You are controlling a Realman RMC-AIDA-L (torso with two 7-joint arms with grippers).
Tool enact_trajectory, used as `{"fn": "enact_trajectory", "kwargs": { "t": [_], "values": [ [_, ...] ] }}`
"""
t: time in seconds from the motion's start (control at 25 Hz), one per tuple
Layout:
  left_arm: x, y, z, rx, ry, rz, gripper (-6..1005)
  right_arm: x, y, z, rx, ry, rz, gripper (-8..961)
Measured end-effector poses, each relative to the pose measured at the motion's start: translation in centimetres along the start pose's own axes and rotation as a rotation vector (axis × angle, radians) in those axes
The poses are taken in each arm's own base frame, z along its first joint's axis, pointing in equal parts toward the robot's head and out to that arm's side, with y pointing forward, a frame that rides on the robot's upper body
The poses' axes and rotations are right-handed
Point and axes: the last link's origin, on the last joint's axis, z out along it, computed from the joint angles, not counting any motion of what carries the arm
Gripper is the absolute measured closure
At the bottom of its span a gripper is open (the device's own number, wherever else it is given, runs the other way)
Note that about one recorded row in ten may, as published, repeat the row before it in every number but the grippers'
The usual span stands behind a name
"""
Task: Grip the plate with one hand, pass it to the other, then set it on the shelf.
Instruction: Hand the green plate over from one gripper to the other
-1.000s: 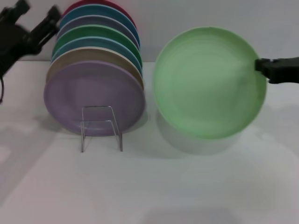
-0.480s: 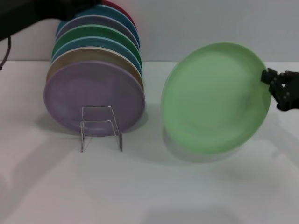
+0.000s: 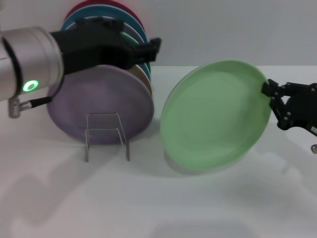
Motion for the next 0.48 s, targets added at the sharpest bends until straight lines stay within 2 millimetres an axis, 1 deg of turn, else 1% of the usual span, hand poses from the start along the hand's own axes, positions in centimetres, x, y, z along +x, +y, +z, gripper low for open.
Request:
{"fn": "enact_trajectory", "kwargs": {
  "t": [0.04, 0.12, 0.28, 0.36, 0.48],
  "values": [
    [0.3, 0.4, 0.3, -0.010, -0.002, 0.001, 214, 0.1, 0.1, 0.2, -0.006, -0.001, -0.001, 940],
    [0.5, 0.4, 0.5, -0.016, -0.019, 0.021, 215, 0.2, 0.2, 0.7, -0.015, 0.001, -0.007, 939],
    [0.4, 1.8, 1.3, -0.122, -0.029, 0.073, 215, 0.3, 0.5, 1.1, -0.041, -0.014, -0.021, 939],
    [0.3, 1.8, 1.4, -0.122, -0.032, 0.070, 215, 0.3, 0.5, 0.9, -0.039, -0.019, -0.032, 939],
    [-0.1, 1.7, 1.5, -0.125, -0.042, 0.077, 216, 0.2, 0.6, 1.6, -0.056, -0.029, -0.039, 939]
  ]
}}
